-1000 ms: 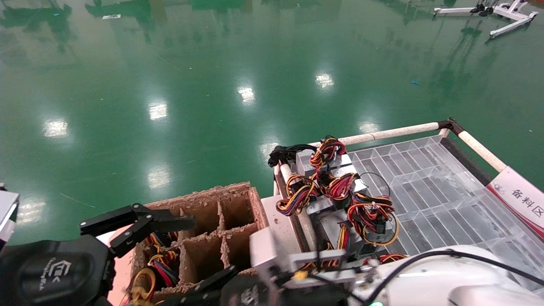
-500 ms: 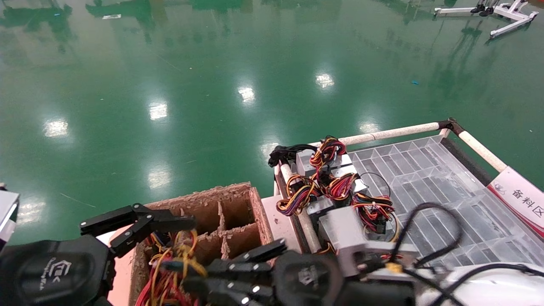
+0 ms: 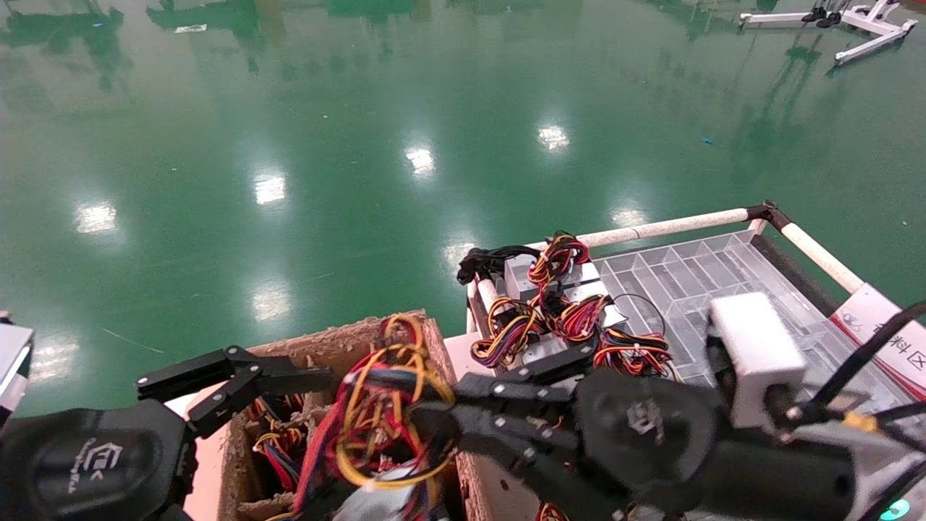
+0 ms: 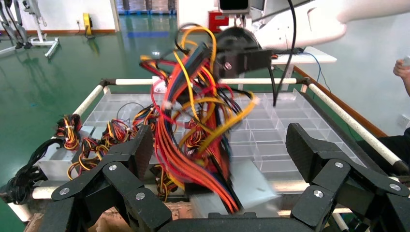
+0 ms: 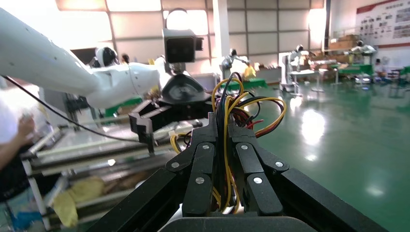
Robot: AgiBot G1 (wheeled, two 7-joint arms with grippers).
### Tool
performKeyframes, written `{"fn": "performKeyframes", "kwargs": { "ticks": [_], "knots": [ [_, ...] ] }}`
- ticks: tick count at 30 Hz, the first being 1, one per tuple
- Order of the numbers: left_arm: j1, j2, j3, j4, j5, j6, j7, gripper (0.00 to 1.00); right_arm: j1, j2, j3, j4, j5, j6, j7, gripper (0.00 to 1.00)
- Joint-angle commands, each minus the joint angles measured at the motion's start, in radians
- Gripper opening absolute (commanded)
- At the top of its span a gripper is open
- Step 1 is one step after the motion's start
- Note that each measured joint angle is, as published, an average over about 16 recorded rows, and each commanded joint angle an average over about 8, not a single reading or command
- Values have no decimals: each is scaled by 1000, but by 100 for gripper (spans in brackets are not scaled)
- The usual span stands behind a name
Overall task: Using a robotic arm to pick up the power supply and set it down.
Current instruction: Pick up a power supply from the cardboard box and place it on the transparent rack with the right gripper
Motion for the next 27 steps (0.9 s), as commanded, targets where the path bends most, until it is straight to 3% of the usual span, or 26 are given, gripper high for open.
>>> {"fn": "performKeyframes", "kwargs": {
  "ticks": [1,8,14,27],
  "knots": [
    [0,0,0,0,0,0,0,97,19,25,1,8,7,1,3,0],
    [0,0,0,0,0,0,0,98,133,85,8,-43,-3,11,31,0],
    [0,0,1,0,0,0,0,99,280,101,-5,-146,-81,22,42,0],
    [0,0,1,0,-1,-1,1,99,640,8,-106,-394,-373,66,14,0]
  ]
}}
